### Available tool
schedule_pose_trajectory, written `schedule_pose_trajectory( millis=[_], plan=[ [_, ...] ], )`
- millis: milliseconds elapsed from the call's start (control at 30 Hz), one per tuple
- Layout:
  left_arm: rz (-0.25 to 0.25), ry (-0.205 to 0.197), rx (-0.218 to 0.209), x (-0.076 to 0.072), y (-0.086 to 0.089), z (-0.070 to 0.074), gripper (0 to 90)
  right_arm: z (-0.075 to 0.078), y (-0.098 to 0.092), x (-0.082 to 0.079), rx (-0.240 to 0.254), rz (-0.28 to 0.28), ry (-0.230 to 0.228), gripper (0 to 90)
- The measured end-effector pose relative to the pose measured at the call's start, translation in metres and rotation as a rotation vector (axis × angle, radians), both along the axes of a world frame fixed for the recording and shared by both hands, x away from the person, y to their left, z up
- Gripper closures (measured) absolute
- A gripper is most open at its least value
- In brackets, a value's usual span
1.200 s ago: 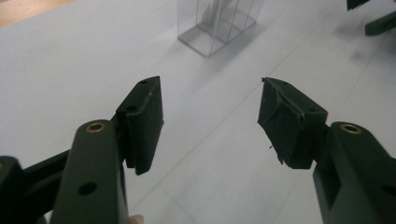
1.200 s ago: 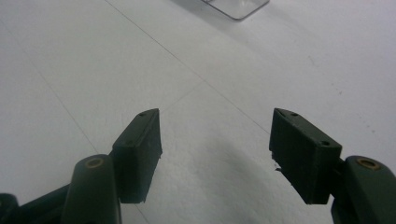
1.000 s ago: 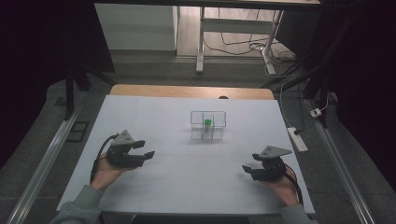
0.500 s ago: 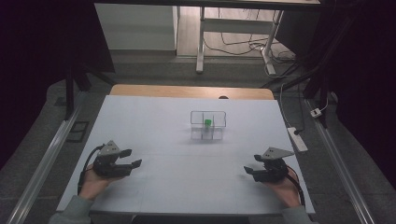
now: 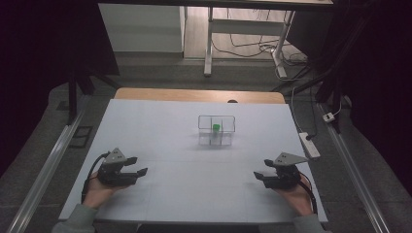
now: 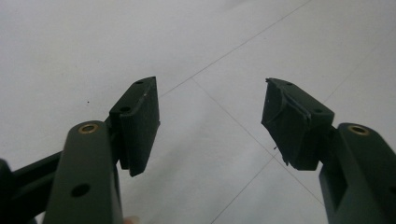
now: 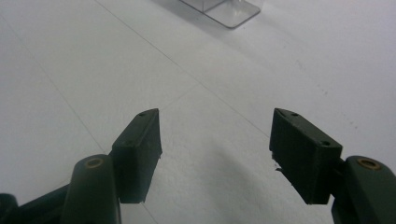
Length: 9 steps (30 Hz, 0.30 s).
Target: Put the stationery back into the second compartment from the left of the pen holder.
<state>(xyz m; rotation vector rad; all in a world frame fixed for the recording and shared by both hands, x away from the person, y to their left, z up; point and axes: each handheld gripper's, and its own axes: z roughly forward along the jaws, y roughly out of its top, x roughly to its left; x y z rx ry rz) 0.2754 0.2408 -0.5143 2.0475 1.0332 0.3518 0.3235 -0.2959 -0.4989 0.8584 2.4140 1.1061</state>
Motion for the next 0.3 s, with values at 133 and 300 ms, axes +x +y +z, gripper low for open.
schedule_pose_trajectory(
  millis=[133, 300],
  plan=[
    [-0.002, 0.000, -0.001, 0.0003, 0.0001, -0.0003, 36.7, 0.0005, 0.0014, -0.0006, 0.003, 0.004, -0.005, 33.3],
    [-0.008, 0.002, 0.000, 0.0012, -0.0002, -0.0008, 36.3, 0.0001, 0.0006, -0.0005, 0.002, 0.002, -0.005, 33.3]
  ],
)
